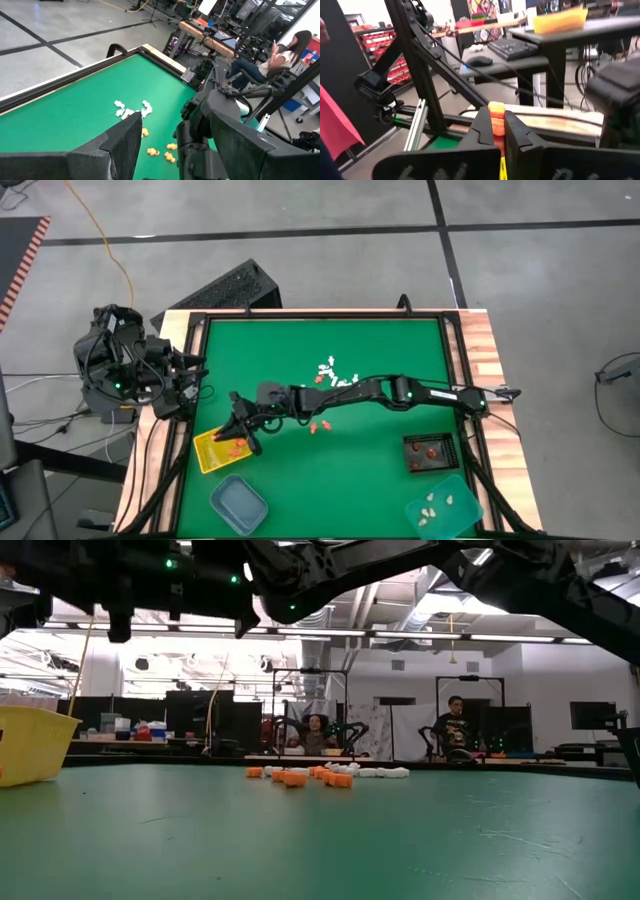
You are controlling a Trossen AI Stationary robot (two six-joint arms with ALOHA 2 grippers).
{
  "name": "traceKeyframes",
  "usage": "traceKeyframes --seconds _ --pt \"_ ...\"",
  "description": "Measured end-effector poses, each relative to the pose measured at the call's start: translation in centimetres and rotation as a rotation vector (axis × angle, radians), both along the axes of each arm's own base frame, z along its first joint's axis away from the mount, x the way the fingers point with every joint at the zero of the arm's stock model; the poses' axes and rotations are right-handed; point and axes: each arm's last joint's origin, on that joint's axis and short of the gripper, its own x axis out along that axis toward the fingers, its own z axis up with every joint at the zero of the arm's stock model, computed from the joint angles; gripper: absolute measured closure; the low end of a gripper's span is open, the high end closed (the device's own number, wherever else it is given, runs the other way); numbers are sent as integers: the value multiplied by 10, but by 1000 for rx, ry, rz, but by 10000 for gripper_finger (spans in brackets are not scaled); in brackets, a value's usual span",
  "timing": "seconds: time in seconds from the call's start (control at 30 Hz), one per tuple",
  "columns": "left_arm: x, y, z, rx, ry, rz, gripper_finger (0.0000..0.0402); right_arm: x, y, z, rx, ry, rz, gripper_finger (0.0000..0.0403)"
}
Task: Sort Halloween decoration
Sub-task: Put the orange skeleton model into the yellow bin
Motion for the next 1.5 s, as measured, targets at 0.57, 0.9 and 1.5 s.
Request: traceKeyframes --seconds 0.57,0.9,1.5 --pt "0 0 0 -4 -2 1 176 4 -3 -25 34 120 -7 353" --pt "0 0 0 -5 -2 1 176 3 -4 -41 -101 224 -32 352" --pt "0 0 0 -8 -2 1 176 2 -2 -43 -136 227 -26 310"
